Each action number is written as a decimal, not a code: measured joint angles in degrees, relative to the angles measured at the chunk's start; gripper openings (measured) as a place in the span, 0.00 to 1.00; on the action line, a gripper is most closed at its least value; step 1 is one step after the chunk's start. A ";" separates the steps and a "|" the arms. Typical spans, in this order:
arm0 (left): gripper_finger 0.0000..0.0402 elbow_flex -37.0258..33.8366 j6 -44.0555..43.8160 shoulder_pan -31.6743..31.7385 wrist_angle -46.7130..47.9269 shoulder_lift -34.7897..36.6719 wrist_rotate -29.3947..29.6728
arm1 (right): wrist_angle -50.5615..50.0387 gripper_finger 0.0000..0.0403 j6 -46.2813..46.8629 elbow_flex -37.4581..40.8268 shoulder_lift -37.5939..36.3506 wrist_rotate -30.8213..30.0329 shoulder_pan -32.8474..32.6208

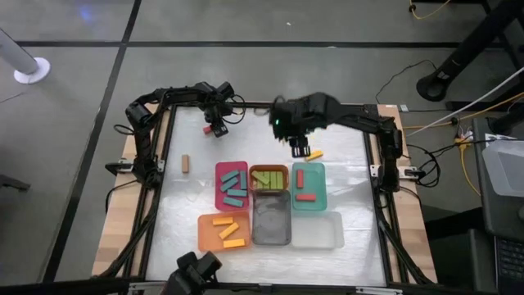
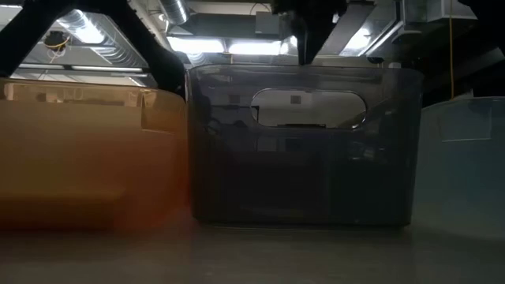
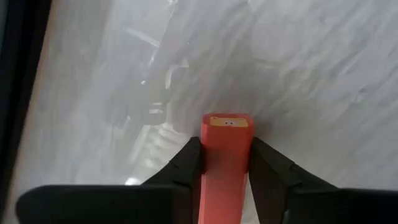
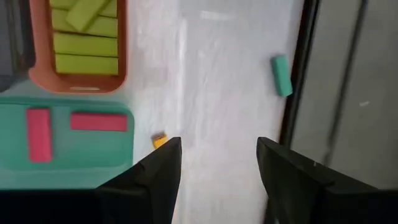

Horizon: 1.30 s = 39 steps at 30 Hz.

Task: Sort blocks
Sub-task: Put the orange block into the green bin

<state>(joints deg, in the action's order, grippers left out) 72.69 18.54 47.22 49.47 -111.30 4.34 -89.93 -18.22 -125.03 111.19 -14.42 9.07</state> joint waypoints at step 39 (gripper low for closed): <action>0.22 8.98 -35.83 -32.94 -55.38 0.35 -31.22 | 24.27 0.51 -18.50 23.94 0.09 12.33 36.98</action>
<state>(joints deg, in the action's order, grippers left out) 81.67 -17.30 14.28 -5.91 -110.95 -26.89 -65.66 -36.72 -101.09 111.28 -2.09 46.05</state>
